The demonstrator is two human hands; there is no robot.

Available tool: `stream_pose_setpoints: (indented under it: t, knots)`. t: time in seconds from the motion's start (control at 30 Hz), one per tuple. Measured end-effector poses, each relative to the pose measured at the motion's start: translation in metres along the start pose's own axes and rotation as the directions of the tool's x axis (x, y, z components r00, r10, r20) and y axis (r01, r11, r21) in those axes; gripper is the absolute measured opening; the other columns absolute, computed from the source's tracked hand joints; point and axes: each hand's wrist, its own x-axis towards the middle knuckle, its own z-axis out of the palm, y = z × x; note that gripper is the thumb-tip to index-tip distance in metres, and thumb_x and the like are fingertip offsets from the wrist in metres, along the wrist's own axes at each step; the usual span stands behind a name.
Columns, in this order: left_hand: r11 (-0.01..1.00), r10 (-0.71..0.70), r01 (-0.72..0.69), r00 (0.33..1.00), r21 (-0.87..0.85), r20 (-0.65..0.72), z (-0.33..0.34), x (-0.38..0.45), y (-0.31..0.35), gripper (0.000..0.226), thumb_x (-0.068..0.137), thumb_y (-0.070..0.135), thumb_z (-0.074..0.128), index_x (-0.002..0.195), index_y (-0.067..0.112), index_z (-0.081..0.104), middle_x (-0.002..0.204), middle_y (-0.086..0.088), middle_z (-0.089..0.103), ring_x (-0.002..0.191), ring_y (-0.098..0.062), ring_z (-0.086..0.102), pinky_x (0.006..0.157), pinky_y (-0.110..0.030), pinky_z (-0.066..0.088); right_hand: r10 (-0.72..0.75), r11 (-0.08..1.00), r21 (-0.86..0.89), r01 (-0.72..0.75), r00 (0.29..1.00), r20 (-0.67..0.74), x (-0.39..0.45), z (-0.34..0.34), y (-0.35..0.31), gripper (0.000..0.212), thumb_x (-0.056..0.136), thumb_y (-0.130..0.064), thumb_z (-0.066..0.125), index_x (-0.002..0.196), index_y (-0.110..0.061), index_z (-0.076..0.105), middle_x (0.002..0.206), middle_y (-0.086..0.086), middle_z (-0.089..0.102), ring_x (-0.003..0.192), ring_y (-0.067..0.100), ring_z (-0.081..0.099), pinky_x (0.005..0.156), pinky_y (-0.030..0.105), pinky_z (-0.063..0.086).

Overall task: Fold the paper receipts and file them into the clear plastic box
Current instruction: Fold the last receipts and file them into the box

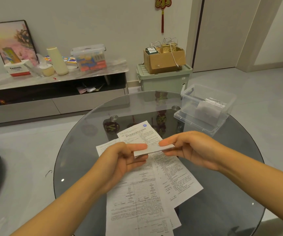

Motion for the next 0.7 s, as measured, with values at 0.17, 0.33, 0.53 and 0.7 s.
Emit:
stream_pose_setpoints:
  t: [0.17, 0.33, 0.53, 0.7]
  knots:
    - [0.92, 0.129, -0.106, 0.991, 0.378, -0.036, -0.001, -0.001, -0.007, 0.017, 0.079, 0.011, 0.07, 0.096, 0.011, 0.072, 0.102, -0.001, 0.073, 0.091, -0.014, 0.07, 0.085, -0.028, 0.054, -0.055, 0.955, -0.293, 0.051, 0.998, -0.007, -0.001, 0.005, 0.008, 0.015, 0.086, -0.01, 0.063, 0.097, -0.007, 0.072, 0.107, 0.002, 0.07, 0.1, 0.021, 0.066, 0.08, 0.024, 0.056]
    - [0.895, 0.154, -0.138, 0.988, 0.424, -0.005, 0.002, -0.003, -0.011, 0.018, 0.085, 0.003, 0.064, 0.097, 0.014, 0.07, 0.099, 0.0, 0.074, 0.09, -0.013, 0.07, 0.073, -0.018, 0.054, -0.082, 0.901, -0.427, 0.069, 0.997, -0.011, -0.004, 0.012, 0.013, 0.021, 0.082, -0.008, 0.068, 0.099, -0.02, 0.069, 0.095, 0.002, 0.073, 0.09, 0.019, 0.069, 0.087, 0.033, 0.054]
    - [0.897, 0.197, -0.18, 0.98, 0.403, -0.002, 0.004, -0.003, -0.013, 0.019, 0.09, 0.009, 0.058, 0.099, 0.025, 0.065, 0.106, -0.002, 0.071, 0.096, -0.018, 0.068, 0.088, -0.033, 0.053, -0.09, 0.89, -0.447, 0.091, 0.996, 0.022, -0.005, 0.015, 0.013, 0.012, 0.081, -0.011, 0.069, 0.093, -0.011, 0.07, 0.091, 0.008, 0.074, 0.088, 0.022, 0.07, 0.087, 0.028, 0.054]
    - [0.817, 0.296, -0.212, 0.952, 0.536, -0.075, 0.01, -0.003, -0.012, 0.009, 0.081, 0.032, 0.068, 0.088, 0.026, 0.068, 0.096, 0.018, 0.07, 0.089, -0.008, 0.068, 0.089, -0.034, 0.051, -0.214, 0.837, -0.52, 0.17, 0.976, -0.027, -0.004, 0.02, 0.015, 0.005, 0.078, -0.021, 0.074, 0.078, -0.025, 0.075, 0.09, -0.001, 0.072, 0.089, 0.021, 0.064, 0.091, 0.037, 0.05]
